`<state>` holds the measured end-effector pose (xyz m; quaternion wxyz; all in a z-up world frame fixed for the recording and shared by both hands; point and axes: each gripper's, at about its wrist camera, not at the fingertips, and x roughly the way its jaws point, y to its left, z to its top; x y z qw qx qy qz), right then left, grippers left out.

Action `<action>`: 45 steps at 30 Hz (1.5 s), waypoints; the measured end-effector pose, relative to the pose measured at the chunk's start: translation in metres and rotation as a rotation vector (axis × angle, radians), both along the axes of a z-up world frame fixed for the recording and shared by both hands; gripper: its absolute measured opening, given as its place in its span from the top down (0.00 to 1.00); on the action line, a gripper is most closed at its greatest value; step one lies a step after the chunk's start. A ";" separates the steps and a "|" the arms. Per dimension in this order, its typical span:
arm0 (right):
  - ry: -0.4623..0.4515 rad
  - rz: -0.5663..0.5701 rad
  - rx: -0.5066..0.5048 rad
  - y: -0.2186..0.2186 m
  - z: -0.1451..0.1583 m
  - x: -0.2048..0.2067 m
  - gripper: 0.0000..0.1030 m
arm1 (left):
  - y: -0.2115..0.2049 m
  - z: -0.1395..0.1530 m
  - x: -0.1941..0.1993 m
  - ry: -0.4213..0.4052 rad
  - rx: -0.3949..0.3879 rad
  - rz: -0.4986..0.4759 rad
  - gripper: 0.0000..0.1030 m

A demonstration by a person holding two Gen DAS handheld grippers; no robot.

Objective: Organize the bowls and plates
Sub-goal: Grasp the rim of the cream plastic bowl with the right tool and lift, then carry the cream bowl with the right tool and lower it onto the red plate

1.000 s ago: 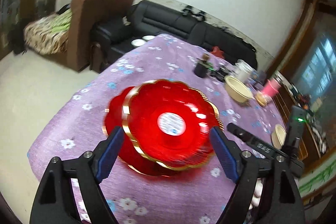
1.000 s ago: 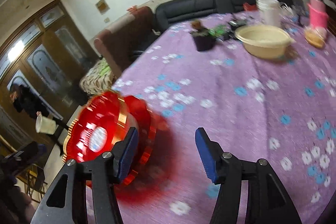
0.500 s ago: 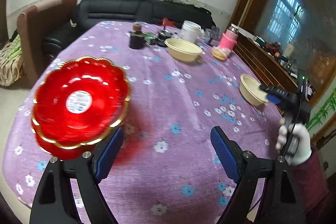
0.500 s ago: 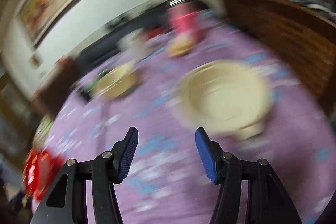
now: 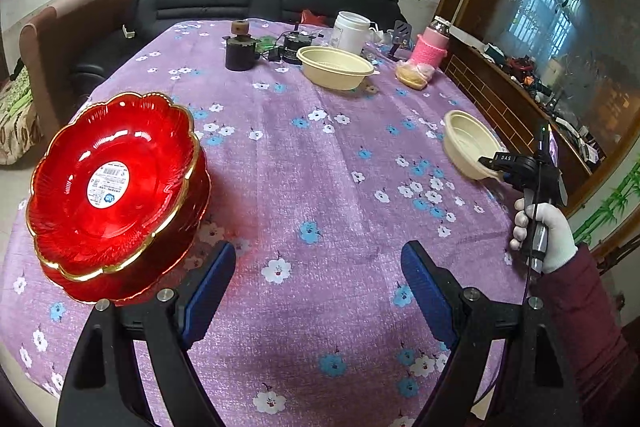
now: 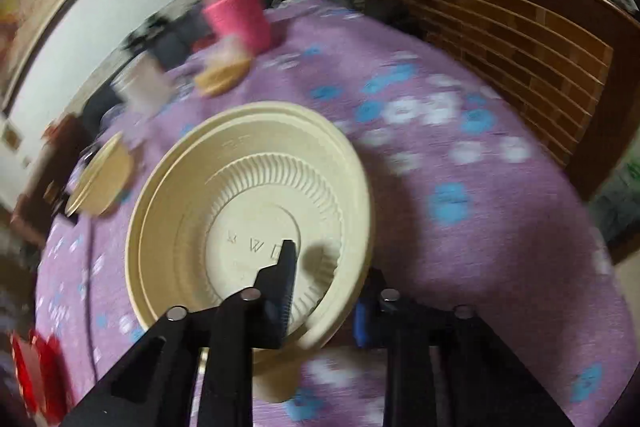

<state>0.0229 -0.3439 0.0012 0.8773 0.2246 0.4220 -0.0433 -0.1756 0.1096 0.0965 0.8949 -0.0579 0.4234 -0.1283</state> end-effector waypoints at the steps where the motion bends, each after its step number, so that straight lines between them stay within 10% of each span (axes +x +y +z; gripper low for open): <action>1: -0.007 0.036 0.008 0.008 0.000 0.000 0.82 | -0.001 0.000 0.001 0.003 0.001 0.000 0.18; 13: -0.044 0.624 -0.017 0.166 0.019 -0.040 0.81 | -0.028 -0.014 0.021 0.062 0.003 -0.026 0.18; 27: -0.132 0.511 0.096 0.139 0.007 -0.043 0.71 | -0.059 -0.054 0.087 0.176 -0.016 -0.016 0.19; 40: -0.132 0.500 0.110 0.133 0.004 -0.047 0.86 | -0.089 -0.086 0.119 0.251 -0.018 -0.078 0.82; 45: -0.154 0.501 0.144 0.132 0.006 -0.049 0.88 | -0.088 -0.078 0.110 0.231 -0.014 -0.072 0.82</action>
